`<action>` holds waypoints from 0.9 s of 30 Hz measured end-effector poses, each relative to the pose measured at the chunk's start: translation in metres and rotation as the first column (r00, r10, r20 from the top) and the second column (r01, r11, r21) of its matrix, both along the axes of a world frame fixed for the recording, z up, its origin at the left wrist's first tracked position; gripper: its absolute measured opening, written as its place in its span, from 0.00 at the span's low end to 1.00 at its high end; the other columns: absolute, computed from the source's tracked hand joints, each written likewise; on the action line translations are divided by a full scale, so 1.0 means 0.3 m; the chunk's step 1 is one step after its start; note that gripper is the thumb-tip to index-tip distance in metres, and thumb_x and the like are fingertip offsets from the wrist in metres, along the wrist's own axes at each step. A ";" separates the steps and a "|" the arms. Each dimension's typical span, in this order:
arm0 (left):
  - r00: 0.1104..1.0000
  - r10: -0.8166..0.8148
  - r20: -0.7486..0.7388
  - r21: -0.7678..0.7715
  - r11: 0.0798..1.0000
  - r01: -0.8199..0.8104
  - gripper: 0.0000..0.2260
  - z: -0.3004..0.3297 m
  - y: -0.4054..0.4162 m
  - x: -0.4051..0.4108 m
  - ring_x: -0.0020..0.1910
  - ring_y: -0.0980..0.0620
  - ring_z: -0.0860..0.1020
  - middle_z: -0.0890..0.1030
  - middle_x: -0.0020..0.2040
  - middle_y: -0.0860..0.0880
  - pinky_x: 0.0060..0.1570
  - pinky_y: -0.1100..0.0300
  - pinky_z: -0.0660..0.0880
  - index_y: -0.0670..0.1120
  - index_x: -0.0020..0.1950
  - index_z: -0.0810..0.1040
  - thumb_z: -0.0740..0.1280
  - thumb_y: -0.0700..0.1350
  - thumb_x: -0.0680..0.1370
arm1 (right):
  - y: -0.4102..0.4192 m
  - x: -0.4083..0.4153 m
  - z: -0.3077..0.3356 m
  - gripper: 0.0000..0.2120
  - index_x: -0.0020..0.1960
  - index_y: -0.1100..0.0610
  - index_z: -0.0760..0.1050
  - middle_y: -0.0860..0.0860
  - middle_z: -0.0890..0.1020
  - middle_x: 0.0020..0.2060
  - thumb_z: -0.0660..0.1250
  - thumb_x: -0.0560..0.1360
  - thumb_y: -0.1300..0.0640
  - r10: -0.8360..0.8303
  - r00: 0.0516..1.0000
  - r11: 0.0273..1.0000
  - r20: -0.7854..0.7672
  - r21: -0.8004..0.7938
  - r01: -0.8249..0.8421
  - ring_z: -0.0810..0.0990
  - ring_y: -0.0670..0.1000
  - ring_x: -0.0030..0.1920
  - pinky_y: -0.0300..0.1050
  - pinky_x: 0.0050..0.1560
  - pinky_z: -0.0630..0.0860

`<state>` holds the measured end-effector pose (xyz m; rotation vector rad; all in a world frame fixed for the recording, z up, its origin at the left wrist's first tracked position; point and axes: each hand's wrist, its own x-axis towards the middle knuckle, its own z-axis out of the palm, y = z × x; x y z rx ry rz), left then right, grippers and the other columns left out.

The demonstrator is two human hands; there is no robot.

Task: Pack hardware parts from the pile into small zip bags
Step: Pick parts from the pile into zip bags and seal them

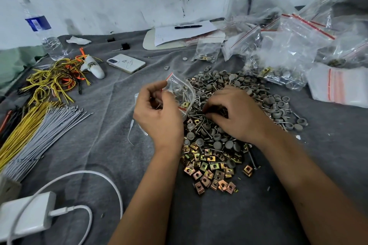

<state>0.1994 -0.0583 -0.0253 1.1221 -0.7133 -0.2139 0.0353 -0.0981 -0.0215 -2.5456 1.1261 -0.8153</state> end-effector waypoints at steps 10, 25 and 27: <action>0.994 -0.078 -0.075 -0.083 0.994 0.072 0.11 -0.001 0.004 0.001 0.32 0.47 0.68 0.73 0.33 0.47 0.32 0.55 0.65 0.46 0.42 0.82 0.61 0.35 0.72 | 0.015 0.025 0.002 0.10 0.60 0.41 0.82 0.45 0.71 0.51 0.70 0.79 0.48 0.087 0.988 0.992 -0.130 0.097 -0.075 0.66 0.46 0.57 0.47 0.58 0.71; 0.991 -0.075 -0.112 -0.078 0.995 0.066 0.10 -0.005 -0.010 0.007 0.30 0.57 0.67 0.73 0.31 0.55 0.32 0.61 0.63 0.48 0.39 0.80 0.62 0.35 0.70 | 0.018 0.014 0.001 0.13 0.57 0.46 0.78 0.42 0.71 0.54 0.76 0.74 0.51 0.110 0.991 0.977 -0.078 0.193 -0.093 0.64 0.46 0.60 0.43 0.64 0.64; 0.991 -0.081 -0.109 -0.079 0.994 0.072 0.11 -0.005 -0.011 0.006 0.29 0.57 0.67 0.73 0.30 0.56 0.31 0.62 0.63 0.48 0.39 0.80 0.62 0.35 0.70 | 0.014 0.015 -0.002 0.15 0.61 0.46 0.80 0.44 0.71 0.55 0.75 0.75 0.49 0.123 0.986 0.976 -0.114 0.194 -0.099 0.65 0.47 0.61 0.44 0.65 0.64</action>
